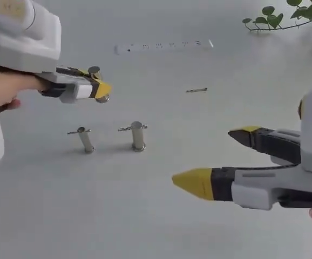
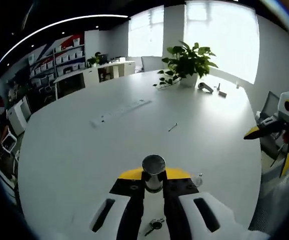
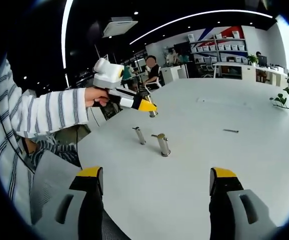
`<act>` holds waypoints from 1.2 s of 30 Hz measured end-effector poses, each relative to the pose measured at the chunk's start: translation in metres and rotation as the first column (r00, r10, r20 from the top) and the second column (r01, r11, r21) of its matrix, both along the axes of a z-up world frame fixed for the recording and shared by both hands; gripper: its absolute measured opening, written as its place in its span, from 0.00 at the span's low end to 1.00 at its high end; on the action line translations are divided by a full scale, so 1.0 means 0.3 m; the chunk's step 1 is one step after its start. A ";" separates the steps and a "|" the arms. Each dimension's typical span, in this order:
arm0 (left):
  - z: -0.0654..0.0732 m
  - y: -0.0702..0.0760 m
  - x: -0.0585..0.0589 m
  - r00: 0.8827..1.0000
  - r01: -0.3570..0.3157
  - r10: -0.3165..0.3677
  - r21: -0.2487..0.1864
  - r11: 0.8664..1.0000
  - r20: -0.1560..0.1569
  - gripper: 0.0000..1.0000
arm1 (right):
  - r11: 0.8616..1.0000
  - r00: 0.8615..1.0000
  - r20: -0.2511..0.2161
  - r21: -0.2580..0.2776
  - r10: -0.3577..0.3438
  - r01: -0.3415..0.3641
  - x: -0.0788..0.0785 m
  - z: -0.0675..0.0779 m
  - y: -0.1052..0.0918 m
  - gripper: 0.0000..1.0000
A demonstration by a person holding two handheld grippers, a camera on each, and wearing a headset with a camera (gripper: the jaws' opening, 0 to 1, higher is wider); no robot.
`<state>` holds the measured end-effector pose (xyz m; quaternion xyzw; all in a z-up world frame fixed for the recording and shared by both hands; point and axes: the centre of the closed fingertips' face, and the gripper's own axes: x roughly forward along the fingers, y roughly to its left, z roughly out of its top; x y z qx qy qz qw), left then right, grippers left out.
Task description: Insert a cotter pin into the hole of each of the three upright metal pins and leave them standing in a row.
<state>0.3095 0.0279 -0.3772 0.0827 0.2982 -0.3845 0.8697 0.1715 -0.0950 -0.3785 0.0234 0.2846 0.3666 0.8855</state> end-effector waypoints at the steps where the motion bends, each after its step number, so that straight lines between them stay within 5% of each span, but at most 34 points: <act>1: 0.005 -0.002 -0.018 1.000 0.005 -0.005 -0.006 1.000 -0.004 0.09 | 1.000 1.000 0.005 -0.001 0.000 0.000 -0.002 0.004 -0.001 0.86; 12: 0.041 -0.021 -0.182 0.997 0.057 -0.060 0.054 0.997 0.056 0.10 | 1.000 1.000 0.022 0.009 -0.003 0.003 -0.026 0.018 -0.008 0.87; 22: -0.062 0.000 -0.243 1.000 0.023 -0.023 -0.005 1.000 -0.008 0.10 | 1.000 0.999 0.032 0.000 0.014 -0.014 -0.038 0.026 -0.010 0.87; 31: -0.166 -0.031 -0.297 0.999 0.019 -0.018 0.016 1.000 -0.046 0.10 | 1.000 1.000 0.023 0.013 0.013 -0.013 -0.042 0.020 -0.017 0.87; 36: -0.197 -0.061 -0.310 0.999 0.029 -0.027 0.052 0.998 -0.038 0.10 | 1.000 1.000 0.020 0.022 0.014 -0.015 -0.043 0.017 -0.013 0.87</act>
